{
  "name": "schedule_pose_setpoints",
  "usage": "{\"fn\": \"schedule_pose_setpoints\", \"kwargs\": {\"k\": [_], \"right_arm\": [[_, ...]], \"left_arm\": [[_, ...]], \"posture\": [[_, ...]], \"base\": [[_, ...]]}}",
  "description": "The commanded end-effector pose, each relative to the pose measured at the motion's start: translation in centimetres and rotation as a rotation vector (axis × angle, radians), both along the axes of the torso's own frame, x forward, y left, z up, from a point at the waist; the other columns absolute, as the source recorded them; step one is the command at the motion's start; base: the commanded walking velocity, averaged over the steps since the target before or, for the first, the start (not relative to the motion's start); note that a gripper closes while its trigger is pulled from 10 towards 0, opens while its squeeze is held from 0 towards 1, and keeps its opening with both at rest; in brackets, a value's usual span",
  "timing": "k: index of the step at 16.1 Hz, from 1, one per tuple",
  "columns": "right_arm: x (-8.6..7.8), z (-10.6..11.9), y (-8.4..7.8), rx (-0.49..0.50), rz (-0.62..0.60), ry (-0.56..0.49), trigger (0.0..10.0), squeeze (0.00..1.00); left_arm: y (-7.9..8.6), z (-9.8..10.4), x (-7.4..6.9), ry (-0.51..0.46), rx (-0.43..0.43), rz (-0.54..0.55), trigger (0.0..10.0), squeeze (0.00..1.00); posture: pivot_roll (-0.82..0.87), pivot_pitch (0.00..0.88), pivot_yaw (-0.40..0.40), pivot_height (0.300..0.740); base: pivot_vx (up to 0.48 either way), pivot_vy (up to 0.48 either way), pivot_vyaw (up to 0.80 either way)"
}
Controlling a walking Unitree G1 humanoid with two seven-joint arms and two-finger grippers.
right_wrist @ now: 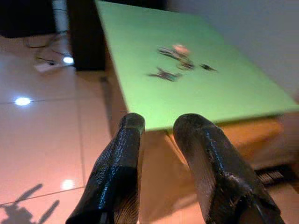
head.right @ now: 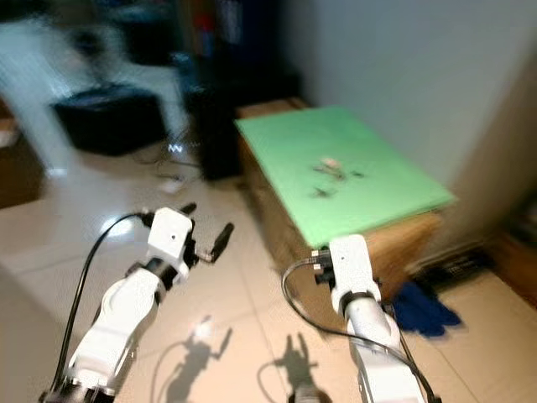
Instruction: Hang keys on a hook
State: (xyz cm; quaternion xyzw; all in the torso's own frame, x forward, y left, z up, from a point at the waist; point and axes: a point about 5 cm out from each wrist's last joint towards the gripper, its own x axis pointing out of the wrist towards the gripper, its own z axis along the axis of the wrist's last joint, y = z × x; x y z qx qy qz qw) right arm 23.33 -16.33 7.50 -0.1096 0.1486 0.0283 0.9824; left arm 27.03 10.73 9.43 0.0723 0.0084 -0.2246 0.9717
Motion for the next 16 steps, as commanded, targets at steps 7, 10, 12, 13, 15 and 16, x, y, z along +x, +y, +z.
{"fn": "schedule_pose_setpoints", "kwargs": {"k": [7,10,12,13,15,16], "right_arm": [[-0.07,0.04,-0.23,0.029,-0.039,-0.007,10.0,0.00],[-0.13,0.04,-0.28,0.029,-0.043,-0.009,10.0,0.00],[-0.14,0.05,-0.38,0.008,-0.043,-0.008,10.0,0.00],[-0.11,0.09,-0.37,-0.005,-0.035,-0.010,10.0,0.00],[-0.09,0.11,-0.33,-0.005,-0.035,-0.013,10.0,0.00],[-0.06,0.12,-0.32,-0.004,-0.037,-0.014,10.0,0.00]], "left_arm": [[-0.05,0.83,0.18,-0.038,-0.013,-0.033,10.0,0.00],[-0.16,0.83,0.15,-0.038,-0.014,-0.039,10.0,0.00],[-0.16,0.82,0.18,-0.038,-0.010,-0.036,10.0,0.00],[-0.11,0.82,0.23,-0.040,-0.009,-0.029,10.0,0.00],[0.04,0.82,0.35,-0.041,-0.006,-0.016,10.0,0.00],[0.11,0.80,0.38,-0.039,-0.006,-0.013,10.0,0.00]], "posture": [[-0.18,0.000,0.059,0.718],[-0.18,0.000,0.061,0.718],[-0.18,0.000,0.064,0.718],[-0.18,0.000,0.063,0.718],[-0.18,0.000,0.061,0.718],[-0.18,0.000,0.060,0.718]], "base": [[0.284,0.000,-0.52],[0.364,0.000,-0.79],[0.362,0.000,-0.39],[0.360,0.000,0.00],[0.362,0.000,0.00],[0.360,0.000,0.00]]}}
